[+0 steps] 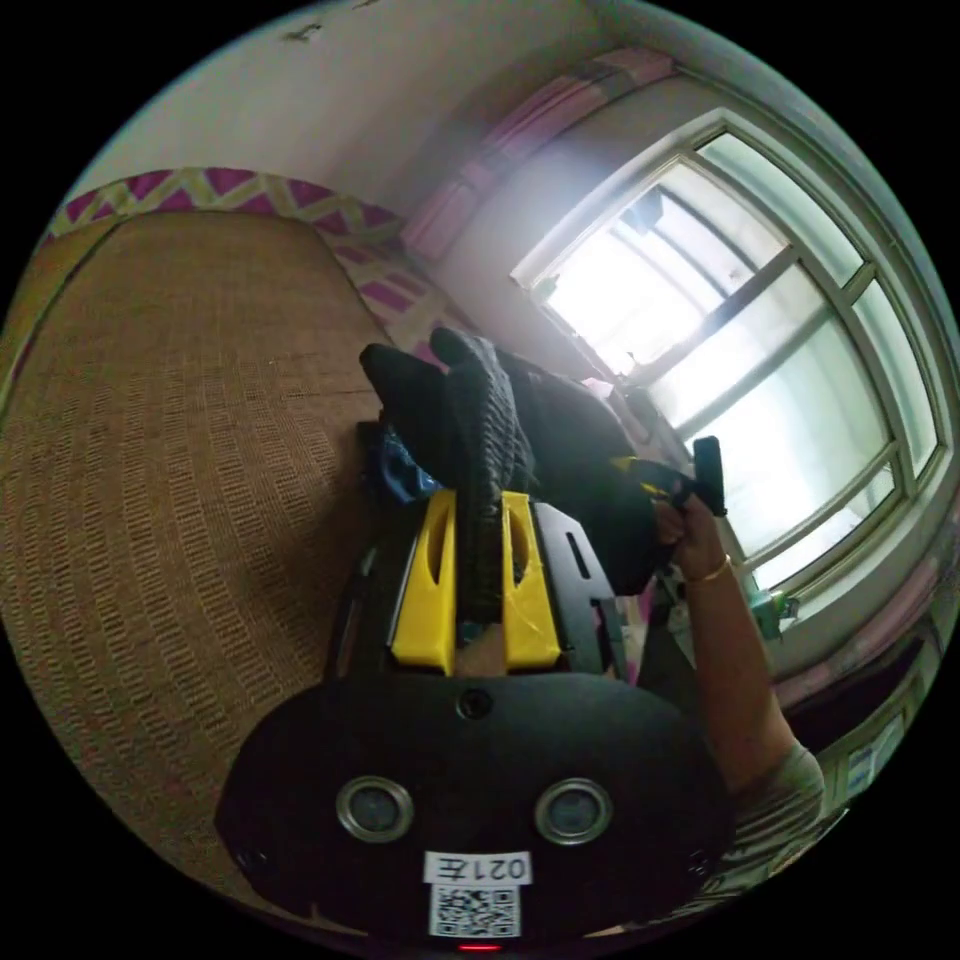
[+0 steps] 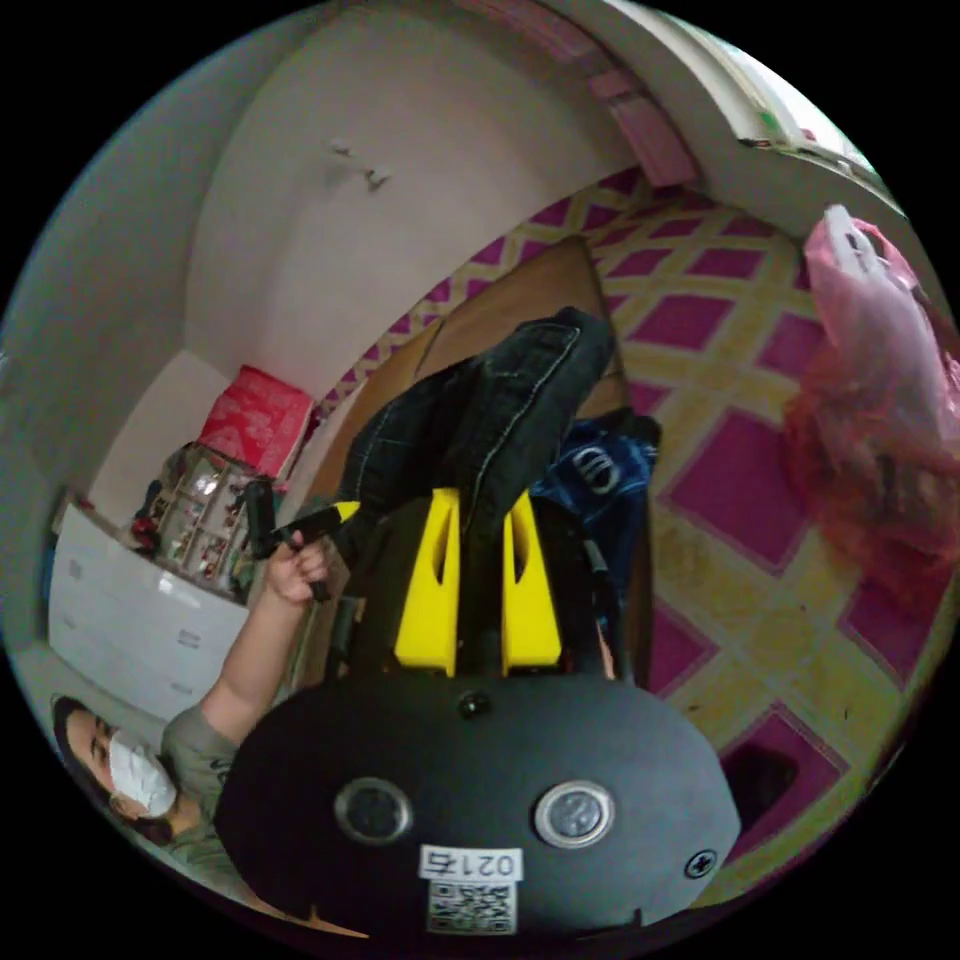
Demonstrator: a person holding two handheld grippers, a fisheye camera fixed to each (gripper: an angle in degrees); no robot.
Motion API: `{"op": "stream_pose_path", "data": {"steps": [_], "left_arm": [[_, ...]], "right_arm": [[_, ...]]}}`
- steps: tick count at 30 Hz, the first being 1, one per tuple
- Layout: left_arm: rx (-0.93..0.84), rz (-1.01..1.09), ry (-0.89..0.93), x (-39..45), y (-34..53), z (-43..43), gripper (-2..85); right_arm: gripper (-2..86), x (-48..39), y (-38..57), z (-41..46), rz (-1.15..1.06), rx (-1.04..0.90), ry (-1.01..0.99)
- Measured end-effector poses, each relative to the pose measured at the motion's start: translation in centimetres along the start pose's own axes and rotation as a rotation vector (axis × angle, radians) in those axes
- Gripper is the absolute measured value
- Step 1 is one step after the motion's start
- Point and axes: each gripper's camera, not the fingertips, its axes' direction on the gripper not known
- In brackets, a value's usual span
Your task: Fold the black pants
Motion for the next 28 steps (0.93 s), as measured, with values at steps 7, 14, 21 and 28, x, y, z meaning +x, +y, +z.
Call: {"op": "stream_pose_path", "data": {"steps": [7, 14, 21, 28], "left_arm": [[-0.015, -0.151, 0.037, -7.5, 5.7, 3.4, 4.6], [0.038, 0.047, -0.069, -5.6, 14.4, -9.5, -0.2], [0.111, 0.096, -0.280, -2.9, 29.2, -24.4, 1.1], [0.224, -0.105, -0.888, -4.1, 45.3, -34.8, -0.4]], "right_arm": [[12.0, 5.5, 6.2, 10.1, 0.115, -0.037, 0.316], [11.6, -8.1, 13.2, 14.2, -0.192, -0.067, 0.310], [12.3, -34.5, 28.1, 32.4, -0.761, -0.169, 0.238], [12.8, -59.1, 42.1, 52.9, -1.154, -0.160, 0.005]]}}
